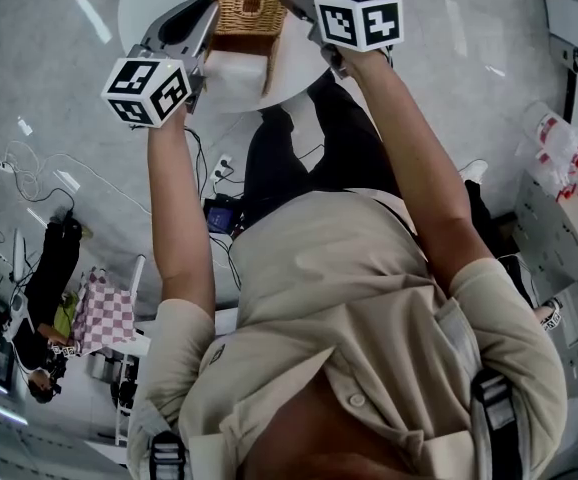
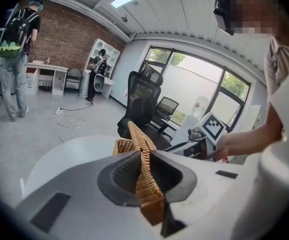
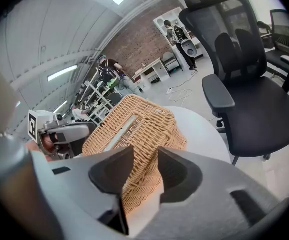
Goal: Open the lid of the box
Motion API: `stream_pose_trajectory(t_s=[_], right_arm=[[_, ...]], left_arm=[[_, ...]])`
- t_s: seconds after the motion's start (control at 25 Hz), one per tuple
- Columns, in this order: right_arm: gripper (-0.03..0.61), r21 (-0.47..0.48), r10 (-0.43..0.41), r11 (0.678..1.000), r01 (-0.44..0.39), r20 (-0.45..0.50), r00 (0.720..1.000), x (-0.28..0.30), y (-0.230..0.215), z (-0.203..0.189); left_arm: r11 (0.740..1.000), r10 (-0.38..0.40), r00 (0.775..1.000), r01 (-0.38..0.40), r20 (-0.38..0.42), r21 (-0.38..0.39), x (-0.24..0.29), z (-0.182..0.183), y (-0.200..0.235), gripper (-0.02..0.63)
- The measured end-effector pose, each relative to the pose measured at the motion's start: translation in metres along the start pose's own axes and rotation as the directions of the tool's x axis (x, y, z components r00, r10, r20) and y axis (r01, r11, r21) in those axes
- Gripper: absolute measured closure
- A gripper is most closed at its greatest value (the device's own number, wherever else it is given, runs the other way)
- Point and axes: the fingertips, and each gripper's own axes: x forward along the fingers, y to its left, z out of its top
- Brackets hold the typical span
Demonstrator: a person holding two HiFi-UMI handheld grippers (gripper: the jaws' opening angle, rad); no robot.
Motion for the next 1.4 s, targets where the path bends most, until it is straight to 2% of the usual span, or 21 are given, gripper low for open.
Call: stream_pose_trajectory(t_s=[0.32, 0.52, 0.96, 1.4], right_arm=[[0.433, -0.007, -0.006, 1.0, 0.006, 0.005, 1.0, -0.012, 0.001, -0.002], [0.434, -0.025, -0.016, 1.0, 0.017, 0.044, 0.999, -0.029, 0.004, 0.005], [0.433, -0.093, 0.035, 0.995, -0.024, 0.126, 0.991, -0.058, 0.039, 0.039], [0.43, -0.105, 0.073, 0.993, -0.056, 0.171, 0.983, -0.071, 0.066, 0.057]], left_arm=[[0.999, -0.026, 0.999, 0.025, 0.024, 0.038, 0.0, 0.015, -0.024, 0.589], [0.997, -0.041, 0.999, 0.04, 0.027, 0.064, -0.001, 0.021, -0.039, 0.589], [0.993, -0.072, 0.997, 0.069, 0.031, 0.094, 0.001, 0.028, -0.064, 0.589], [0.985, -0.107, 0.994, 0.104, 0.012, 0.137, 0.003, 0.031, -0.089, 0.589]])
